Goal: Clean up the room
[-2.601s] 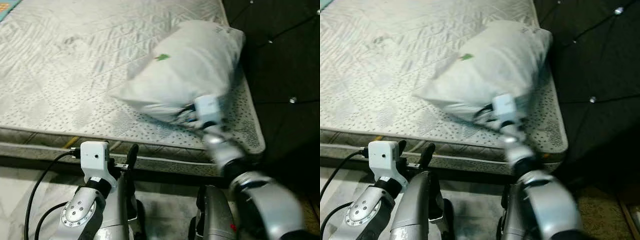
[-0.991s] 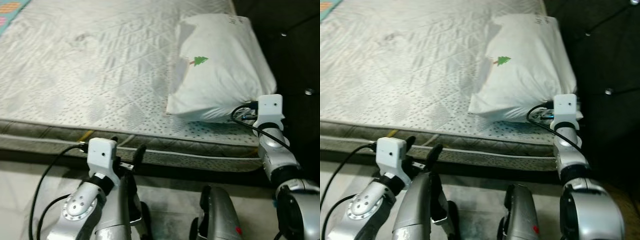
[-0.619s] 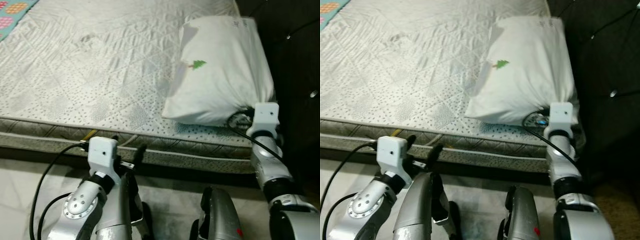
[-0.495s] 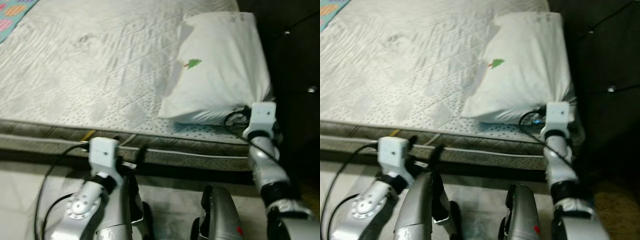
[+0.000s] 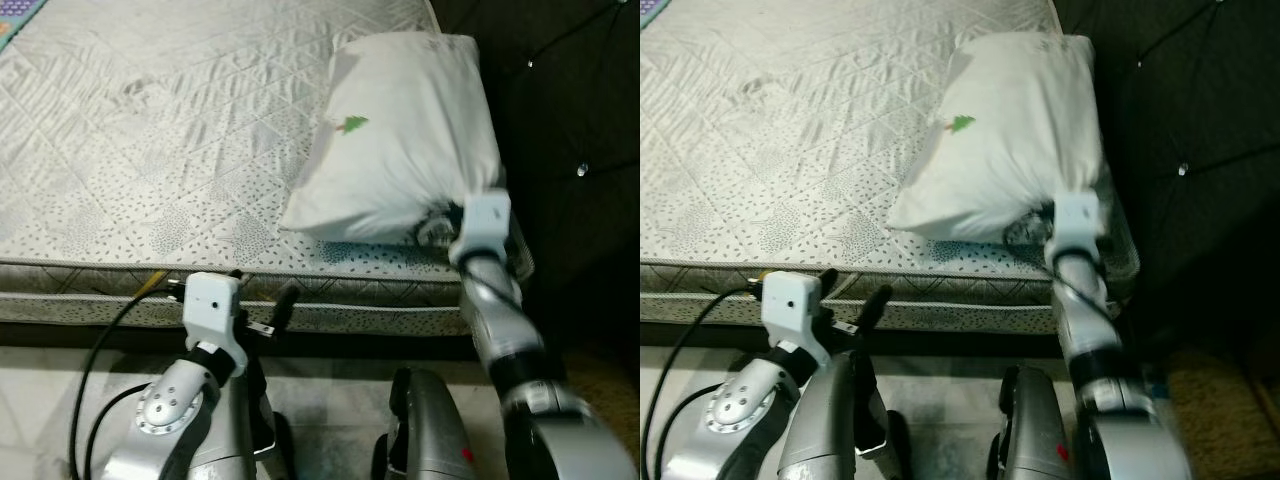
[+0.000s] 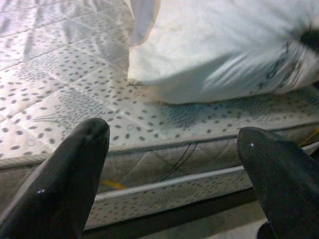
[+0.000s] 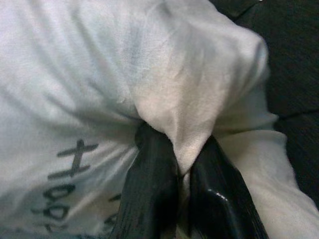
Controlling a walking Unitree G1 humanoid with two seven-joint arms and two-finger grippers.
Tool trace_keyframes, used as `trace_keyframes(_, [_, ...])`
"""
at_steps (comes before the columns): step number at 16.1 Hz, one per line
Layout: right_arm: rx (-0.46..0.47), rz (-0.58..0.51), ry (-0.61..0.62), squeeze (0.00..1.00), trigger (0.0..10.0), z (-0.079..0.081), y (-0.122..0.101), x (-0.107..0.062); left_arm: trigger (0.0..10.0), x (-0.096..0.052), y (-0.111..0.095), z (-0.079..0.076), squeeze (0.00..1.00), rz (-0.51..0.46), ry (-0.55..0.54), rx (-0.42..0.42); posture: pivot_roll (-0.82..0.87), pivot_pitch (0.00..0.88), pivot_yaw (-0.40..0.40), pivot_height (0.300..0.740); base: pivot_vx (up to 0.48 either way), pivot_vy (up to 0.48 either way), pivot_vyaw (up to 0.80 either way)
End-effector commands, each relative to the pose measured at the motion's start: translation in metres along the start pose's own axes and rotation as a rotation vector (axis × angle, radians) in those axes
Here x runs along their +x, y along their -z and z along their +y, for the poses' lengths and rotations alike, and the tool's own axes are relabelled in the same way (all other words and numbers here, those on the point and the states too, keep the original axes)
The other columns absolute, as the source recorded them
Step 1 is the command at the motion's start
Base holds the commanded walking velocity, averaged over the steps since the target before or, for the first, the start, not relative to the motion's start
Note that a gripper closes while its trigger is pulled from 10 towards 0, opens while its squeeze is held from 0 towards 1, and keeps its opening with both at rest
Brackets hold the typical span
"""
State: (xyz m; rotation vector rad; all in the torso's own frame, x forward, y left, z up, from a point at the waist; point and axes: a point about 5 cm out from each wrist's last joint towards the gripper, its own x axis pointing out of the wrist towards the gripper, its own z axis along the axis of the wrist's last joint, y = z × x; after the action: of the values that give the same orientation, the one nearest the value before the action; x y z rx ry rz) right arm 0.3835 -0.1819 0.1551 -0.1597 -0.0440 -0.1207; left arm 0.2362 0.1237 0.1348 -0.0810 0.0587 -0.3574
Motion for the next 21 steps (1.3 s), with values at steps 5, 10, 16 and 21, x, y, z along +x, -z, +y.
trace_keyframes(5, [-0.045, -0.029, 0.021, 0.0, 0.0, -0.022, -0.049, 0.031, 10.0, -0.001, 0.003, 0.002, 0.0, 0.007, -0.023, 0.011, 0.07, 0.174, 0.001, 0.564, 0.0, 0.0, 0.0])
trace_keyframes(10, [-0.123, 0.003, 0.058, 0.0, 0.0, -0.051, -0.066, 0.039, 10.0, -0.001, 0.002, 0.004, 0.0, 0.001, -0.033, 0.019, 0.08, 0.165, 0.003, 0.564, 0.0, 0.0, 0.0])
trace_keyframes(16, [-0.143, 0.092, 0.096, 0.0, 0.0, -0.086, -0.037, 0.027, 10.0, 0.001, 0.0, 0.005, 0.0, -0.006, -0.031, 0.03, 0.07, 0.148, 0.008, 0.564, 0.0, 0.0, 0.0])
trace_keyframes(21, [-0.077, 0.123, 0.201, 0.0, 0.0, -0.12, 0.0, 0.004, 10.0, 0.002, 0.002, 0.002, 0.0, -0.007, -0.019, 0.024, 0.05, 0.141, 0.021, 0.564, 0.0, 0.0, 0.0])
